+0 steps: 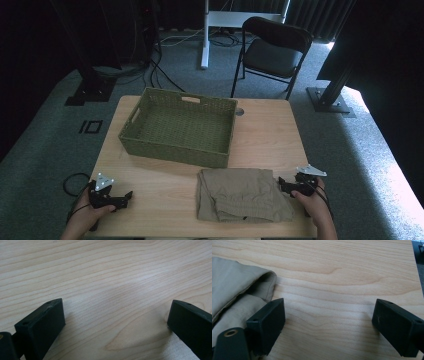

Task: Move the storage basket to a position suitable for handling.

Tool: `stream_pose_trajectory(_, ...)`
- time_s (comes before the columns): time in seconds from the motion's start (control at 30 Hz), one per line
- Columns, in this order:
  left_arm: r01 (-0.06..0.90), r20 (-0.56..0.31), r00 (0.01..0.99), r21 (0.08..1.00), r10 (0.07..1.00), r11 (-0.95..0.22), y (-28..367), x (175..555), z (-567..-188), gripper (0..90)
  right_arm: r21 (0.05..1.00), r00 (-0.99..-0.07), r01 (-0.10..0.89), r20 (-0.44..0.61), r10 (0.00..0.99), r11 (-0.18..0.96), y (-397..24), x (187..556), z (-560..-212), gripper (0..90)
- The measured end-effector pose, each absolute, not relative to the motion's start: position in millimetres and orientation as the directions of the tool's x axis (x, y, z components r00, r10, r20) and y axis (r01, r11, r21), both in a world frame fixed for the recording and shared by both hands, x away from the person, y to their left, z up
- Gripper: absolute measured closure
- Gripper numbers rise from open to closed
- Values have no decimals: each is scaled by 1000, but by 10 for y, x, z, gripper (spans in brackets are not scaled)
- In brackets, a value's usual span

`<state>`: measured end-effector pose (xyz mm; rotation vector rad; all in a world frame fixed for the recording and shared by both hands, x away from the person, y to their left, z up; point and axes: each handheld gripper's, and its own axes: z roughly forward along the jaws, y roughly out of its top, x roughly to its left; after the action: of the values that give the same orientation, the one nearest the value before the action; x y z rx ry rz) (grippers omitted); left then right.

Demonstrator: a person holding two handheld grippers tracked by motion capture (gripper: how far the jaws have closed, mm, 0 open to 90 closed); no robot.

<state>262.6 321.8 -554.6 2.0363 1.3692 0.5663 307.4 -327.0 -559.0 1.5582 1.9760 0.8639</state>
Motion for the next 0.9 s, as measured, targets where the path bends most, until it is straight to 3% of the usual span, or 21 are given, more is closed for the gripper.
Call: stream_pose_trajectory(0.9,632,27,429,705,903,-322,3335,2913,-5409,27,731,-225,662,-16,974,165,-3170,3315,-5503,128)
